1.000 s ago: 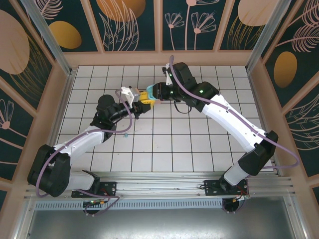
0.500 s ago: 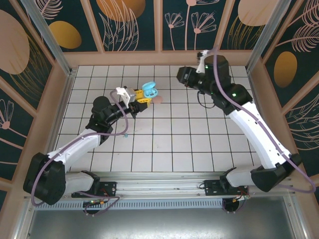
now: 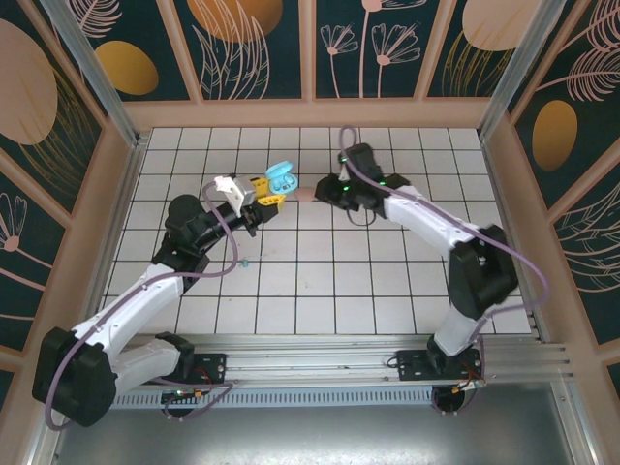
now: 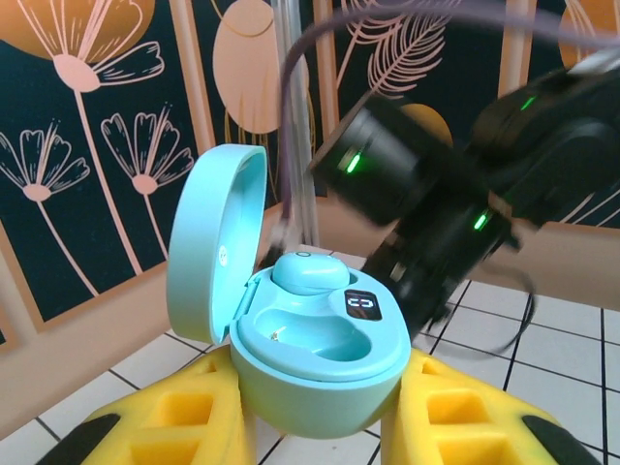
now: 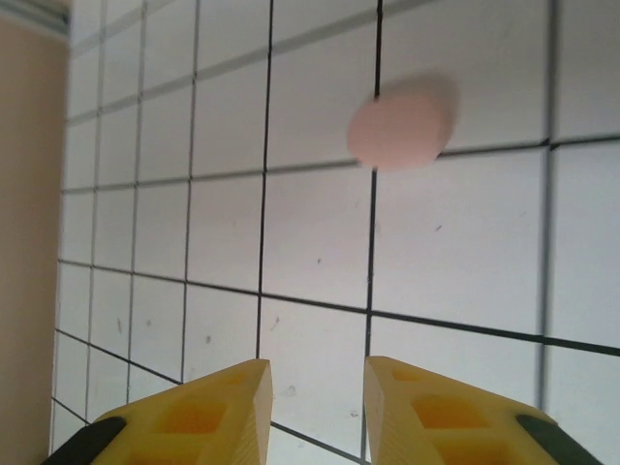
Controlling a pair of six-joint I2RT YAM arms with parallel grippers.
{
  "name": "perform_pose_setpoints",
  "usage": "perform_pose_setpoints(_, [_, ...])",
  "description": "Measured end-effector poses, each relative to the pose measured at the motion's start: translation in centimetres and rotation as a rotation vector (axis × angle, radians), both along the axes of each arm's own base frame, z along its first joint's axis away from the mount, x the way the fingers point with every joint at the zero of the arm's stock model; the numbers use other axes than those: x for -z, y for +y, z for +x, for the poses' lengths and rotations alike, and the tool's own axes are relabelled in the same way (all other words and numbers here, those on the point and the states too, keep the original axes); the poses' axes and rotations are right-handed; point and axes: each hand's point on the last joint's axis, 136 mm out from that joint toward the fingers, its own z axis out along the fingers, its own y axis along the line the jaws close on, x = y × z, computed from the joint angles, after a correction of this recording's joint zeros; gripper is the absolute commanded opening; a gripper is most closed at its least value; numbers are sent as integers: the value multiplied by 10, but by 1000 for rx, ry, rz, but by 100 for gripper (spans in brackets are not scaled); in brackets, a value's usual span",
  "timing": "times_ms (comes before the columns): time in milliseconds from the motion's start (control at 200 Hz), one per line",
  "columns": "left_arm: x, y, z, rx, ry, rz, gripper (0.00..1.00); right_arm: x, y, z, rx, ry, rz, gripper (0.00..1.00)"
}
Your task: Insert the wireless bluetooth earbuds into the charging case
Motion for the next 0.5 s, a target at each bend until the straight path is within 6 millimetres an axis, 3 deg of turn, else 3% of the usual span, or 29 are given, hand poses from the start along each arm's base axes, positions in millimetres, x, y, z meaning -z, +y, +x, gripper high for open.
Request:
perform_pose_setpoints(125, [0, 5, -8, -9, 1, 7, 21, 41, 57, -7, -123, 72, 6, 28])
perform_pose_setpoints(255, [3, 12, -15, -28, 6, 16, 21, 63, 104, -20, -225, 112, 24, 28])
perform_pose_setpoints(385, [7, 18, -21, -50, 8, 25, 21, 67, 130, -30, -288, 117, 29, 27])
perform_pose_setpoints(495, [8, 21, -24, -58, 8, 32, 21, 58, 146, -39, -329, 111, 44, 27])
